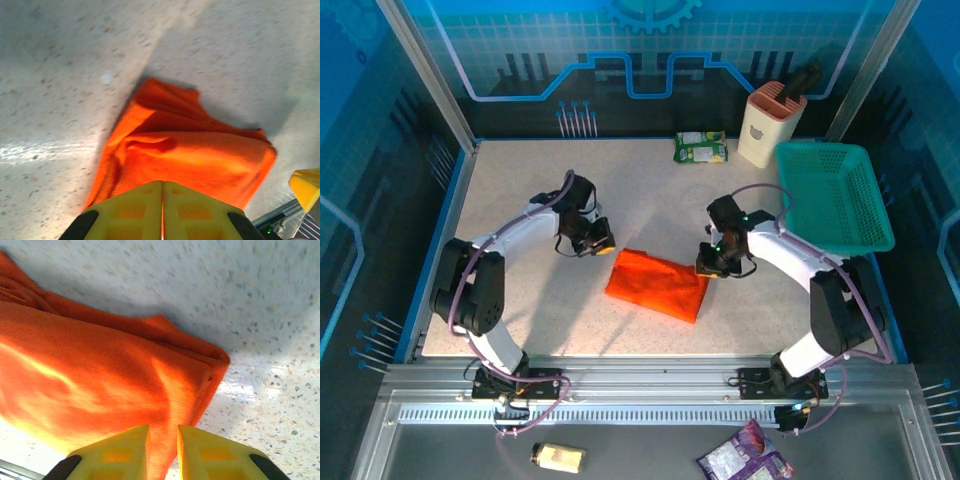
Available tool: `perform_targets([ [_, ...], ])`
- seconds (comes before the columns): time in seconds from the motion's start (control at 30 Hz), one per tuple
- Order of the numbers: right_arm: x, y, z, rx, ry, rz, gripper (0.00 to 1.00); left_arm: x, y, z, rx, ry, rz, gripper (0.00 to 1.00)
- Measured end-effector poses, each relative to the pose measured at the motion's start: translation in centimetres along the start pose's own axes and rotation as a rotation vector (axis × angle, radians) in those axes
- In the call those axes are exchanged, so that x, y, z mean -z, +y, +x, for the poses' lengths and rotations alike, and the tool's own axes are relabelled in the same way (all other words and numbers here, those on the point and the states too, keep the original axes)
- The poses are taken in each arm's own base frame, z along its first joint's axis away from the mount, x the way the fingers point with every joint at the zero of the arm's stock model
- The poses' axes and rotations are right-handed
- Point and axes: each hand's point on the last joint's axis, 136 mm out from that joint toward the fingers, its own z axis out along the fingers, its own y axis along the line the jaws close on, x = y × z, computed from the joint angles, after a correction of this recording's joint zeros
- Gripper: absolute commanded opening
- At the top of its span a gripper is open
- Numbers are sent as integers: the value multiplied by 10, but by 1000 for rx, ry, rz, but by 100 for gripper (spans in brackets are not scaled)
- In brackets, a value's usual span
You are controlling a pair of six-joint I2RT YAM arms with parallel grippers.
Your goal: Fold the inside-out t-shirt
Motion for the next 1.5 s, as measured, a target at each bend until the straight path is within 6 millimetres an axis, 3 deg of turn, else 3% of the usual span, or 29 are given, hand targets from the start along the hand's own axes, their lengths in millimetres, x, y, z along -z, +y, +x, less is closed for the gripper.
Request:
perform_targets([
  [0.13,0,14,-4,3,-10,-54,22,-5,-25,-3,-66,11,12,8],
  [0.23,-9,18,-9,-5,-4,-81,22,-31,-30,-4,-91,55,-8,8],
  [0.4,-37,7,-7,-24,36,-53,20,-77,-6,-2,-76,134,-99,6],
  [0.5,-52,-8,0,-45,68,-7,19,-90,6,-5,-58,152,-142,6],
  [0.67,-56,-14,-4,-43,63,12,19,-91,6,-18,-67,111,-170,5],
  [0.83,-51,-16,-10,-24,34,43,23,-94,9,-20,-62,109,-180,5],
  [1.13,-9,-8,6,-27,-45,-37,38,-90,14,-16,-55,95,-181,9],
  [1.37,-39,-24,48,-104,62,-78,44,-86,18,-12,-55,92,-194,9],
  [1.5,-49,-23,49,-130,70,-111,44,-86,19,-12,-55,90,-198,9],
])
